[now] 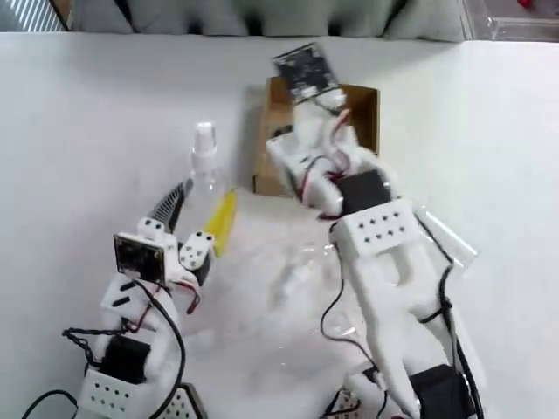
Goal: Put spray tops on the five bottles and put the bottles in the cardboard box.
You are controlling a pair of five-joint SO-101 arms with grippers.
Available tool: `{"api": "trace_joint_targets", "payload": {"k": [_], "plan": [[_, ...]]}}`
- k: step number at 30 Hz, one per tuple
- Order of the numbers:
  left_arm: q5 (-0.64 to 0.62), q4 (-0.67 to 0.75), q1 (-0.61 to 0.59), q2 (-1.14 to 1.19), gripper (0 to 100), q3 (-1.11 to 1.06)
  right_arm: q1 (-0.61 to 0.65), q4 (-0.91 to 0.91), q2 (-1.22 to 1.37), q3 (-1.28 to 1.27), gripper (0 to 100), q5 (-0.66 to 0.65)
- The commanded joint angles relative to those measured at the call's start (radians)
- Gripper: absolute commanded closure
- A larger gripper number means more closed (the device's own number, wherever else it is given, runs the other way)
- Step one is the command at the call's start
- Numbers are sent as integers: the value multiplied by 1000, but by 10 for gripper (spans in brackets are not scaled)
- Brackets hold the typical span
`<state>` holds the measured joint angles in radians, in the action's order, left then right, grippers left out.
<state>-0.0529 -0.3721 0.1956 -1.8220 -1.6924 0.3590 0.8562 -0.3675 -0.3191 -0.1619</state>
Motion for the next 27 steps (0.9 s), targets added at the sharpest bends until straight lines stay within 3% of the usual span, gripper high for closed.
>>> {"api": "trace_joint_targets", "payload": {"k": [1,8,20,27], "plan": [[-14,35,-31,-5,980,6,-87,41,-13,15,965,-58],[-15,37,-64,-5,980,8,-179,104,157,89,842,-74],[-15,37,-65,-5,980,0,-348,101,524,399,854,-75],[-15,37,-65,-5,980,0,-355,102,740,514,854,-72]]}}
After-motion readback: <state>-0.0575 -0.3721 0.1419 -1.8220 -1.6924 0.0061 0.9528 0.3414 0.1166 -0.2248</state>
